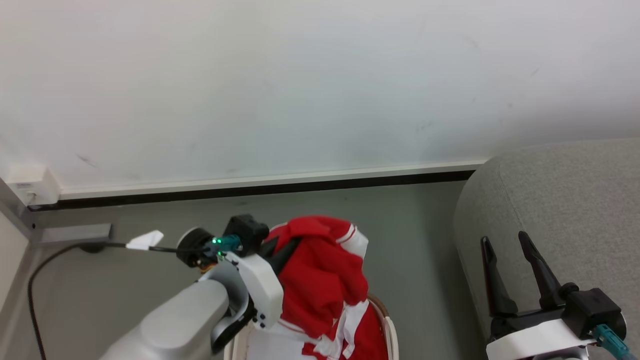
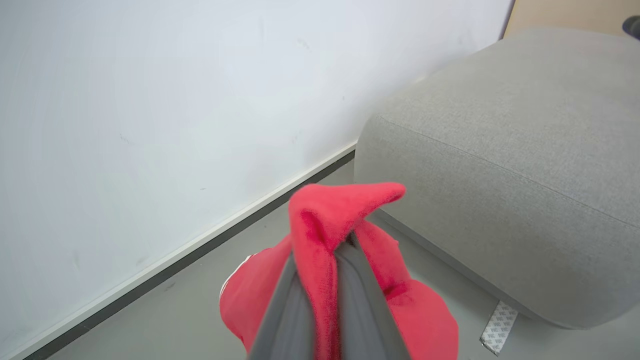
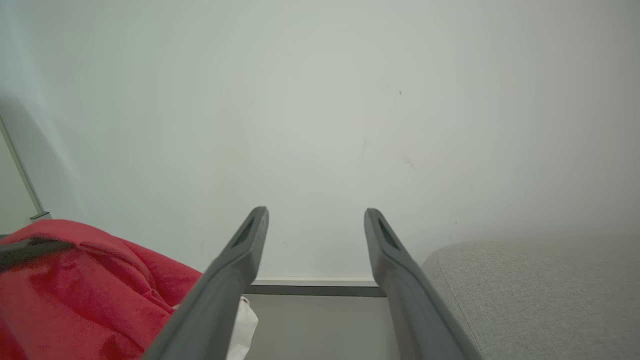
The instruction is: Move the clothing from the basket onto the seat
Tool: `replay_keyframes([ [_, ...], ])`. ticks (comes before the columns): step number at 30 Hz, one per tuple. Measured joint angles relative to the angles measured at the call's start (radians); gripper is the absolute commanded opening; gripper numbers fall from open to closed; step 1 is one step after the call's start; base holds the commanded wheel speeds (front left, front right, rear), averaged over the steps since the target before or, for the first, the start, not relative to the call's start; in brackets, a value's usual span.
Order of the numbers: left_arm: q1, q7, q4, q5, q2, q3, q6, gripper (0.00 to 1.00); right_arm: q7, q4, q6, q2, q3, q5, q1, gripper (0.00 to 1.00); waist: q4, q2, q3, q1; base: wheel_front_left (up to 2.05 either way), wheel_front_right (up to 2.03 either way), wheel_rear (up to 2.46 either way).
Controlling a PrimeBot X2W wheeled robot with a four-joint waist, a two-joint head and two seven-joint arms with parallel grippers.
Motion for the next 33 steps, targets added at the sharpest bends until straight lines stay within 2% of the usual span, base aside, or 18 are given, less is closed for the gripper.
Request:
replay_keyframes([
  [7,-0.025,-0.003,-0.186,-0.028,0.055,0.085,0.053,0.0,0.0,0.0,0.0,0.0,0.034,0.009,0.002,1.0,0.018,0.0,-0.024,0.0001,0.0,0.0,0.0],
  [18,-0.052,0.026,-0.438,-0.147,0.1,0.219,0.118,0.0,0.0,-0.009,0.0,0.0,0.11,0.027,0.006,1.0,0.029,0.0,-0.026,0.0001,0.0,0.0,0.0],
  [24,-0.054,0.046,-0.5,-0.163,0.126,0.235,0.144,0.0,0.0,-0.026,0.0,0.0,0.159,0.029,0.005,1.0,0.03,0.0,-0.016,0.0002,0.0,0.0,0.0],
  [33,-0.041,0.045,-0.505,-0.172,0.125,0.23,0.149,0.0,0.0,-0.015,0.0,0.0,0.291,-0.039,-0.025,1.0,0.033,0.0,-0.006,0.0003,0.0,0.0,0.0],
])
